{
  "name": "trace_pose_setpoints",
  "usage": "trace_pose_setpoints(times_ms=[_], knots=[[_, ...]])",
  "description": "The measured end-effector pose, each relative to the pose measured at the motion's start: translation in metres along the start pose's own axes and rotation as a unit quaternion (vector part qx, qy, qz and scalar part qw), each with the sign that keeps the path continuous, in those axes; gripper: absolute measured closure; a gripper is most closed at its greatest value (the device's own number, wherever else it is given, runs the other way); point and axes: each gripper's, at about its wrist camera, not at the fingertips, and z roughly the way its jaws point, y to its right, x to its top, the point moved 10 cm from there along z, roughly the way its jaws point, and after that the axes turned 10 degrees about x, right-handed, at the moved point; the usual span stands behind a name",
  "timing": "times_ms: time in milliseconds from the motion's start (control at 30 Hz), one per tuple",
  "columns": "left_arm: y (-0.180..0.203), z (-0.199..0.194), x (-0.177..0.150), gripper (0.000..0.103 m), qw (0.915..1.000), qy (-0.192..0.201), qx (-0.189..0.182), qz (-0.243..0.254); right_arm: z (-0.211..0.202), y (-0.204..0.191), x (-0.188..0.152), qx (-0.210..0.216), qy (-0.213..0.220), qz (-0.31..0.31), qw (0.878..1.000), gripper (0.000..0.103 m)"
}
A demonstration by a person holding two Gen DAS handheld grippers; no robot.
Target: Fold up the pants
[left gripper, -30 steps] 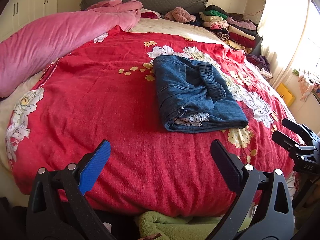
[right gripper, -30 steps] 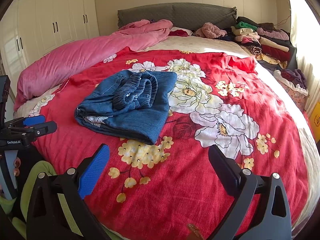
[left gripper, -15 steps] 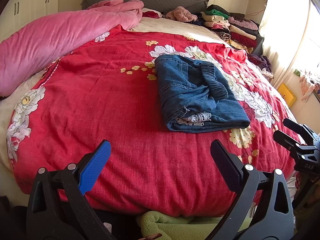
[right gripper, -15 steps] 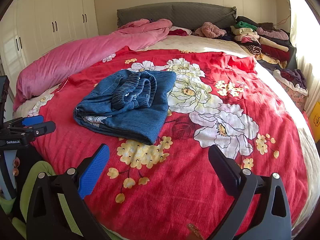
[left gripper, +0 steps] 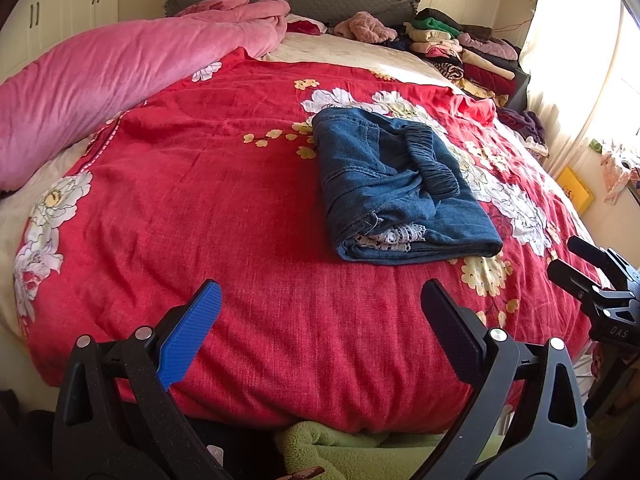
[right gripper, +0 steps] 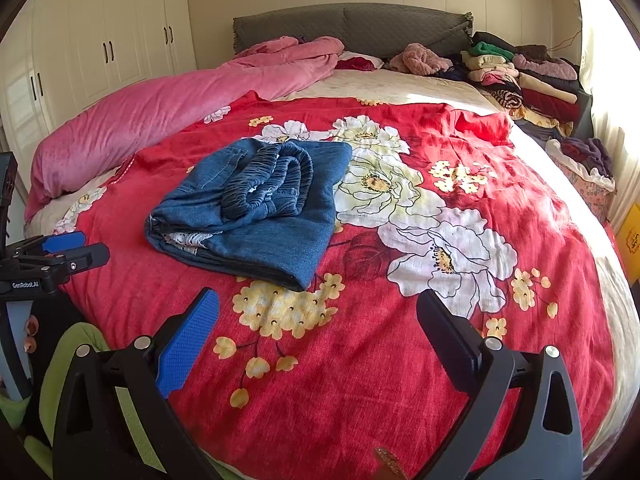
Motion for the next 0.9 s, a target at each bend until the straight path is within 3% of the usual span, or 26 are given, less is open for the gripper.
trace_pose_setpoints(times_ms=[900], knots=[[0.003,0.000,-0.002,0.009,0.9999,-0.006,-0.006,0.007,0.000,0.012,-0.003,-0.016,-0.005,0.007,1.000,0.005]])
